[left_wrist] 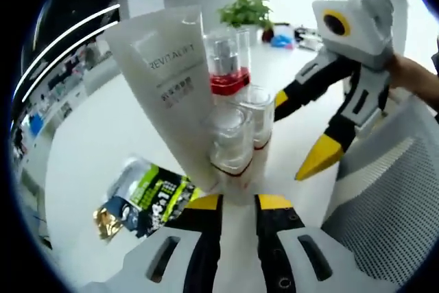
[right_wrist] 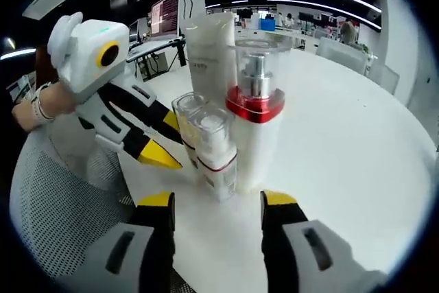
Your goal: Arrange the skincare products in the storage area until every visible bottle or jar stands upright without overlapping.
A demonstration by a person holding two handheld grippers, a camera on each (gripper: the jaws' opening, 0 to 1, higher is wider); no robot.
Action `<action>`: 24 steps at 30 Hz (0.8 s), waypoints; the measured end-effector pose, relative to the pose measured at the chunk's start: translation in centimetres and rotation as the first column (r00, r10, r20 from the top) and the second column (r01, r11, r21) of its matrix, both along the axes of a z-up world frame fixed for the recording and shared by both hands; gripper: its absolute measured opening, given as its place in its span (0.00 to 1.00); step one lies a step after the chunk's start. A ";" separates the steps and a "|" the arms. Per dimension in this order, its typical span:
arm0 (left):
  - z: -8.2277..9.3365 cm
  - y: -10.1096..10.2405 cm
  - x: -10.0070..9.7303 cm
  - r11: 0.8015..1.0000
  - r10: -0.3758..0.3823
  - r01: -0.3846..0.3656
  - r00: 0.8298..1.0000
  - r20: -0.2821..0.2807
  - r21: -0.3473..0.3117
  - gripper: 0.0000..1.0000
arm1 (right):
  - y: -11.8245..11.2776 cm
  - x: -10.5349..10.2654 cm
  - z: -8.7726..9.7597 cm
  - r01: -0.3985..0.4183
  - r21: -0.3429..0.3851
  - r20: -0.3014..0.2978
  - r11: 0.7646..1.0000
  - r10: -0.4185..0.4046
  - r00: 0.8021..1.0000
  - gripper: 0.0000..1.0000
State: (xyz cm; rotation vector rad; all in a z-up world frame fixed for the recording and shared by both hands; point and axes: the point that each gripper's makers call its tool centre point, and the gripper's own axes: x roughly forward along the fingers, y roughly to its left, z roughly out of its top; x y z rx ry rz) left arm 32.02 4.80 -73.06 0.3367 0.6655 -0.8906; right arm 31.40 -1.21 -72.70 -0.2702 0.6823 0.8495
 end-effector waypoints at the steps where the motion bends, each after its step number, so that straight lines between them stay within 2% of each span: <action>1: 0.1 0.0 0.0 1.000 0.004 -0.004 1.000 -0.001 -0.005 0.16 | 0.0 0.0 0.1 0.002 -0.001 0.002 1.000 -0.002 1.000 0.54; 9: 0.7 0.8 0.1 0.999 0.037 -0.037 0.999 0.003 -0.019 0.24 | -0.2 -0.1 1.2 0.019 0.001 0.024 1.000 -0.019 1.000 0.67; 14: 1.3 1.0 0.1 0.998 0.049 -0.049 0.999 -0.006 -0.049 0.29 | 0.1 -0.1 2.6 0.028 0.037 0.029 0.999 -0.029 0.999 0.74; 24: 2.7 2.5 0.0 0.993 0.105 -0.104 0.994 0.017 -0.059 0.46 | 0.6 -0.3 4.5 0.011 0.048 0.078 0.999 -0.015 0.997 0.82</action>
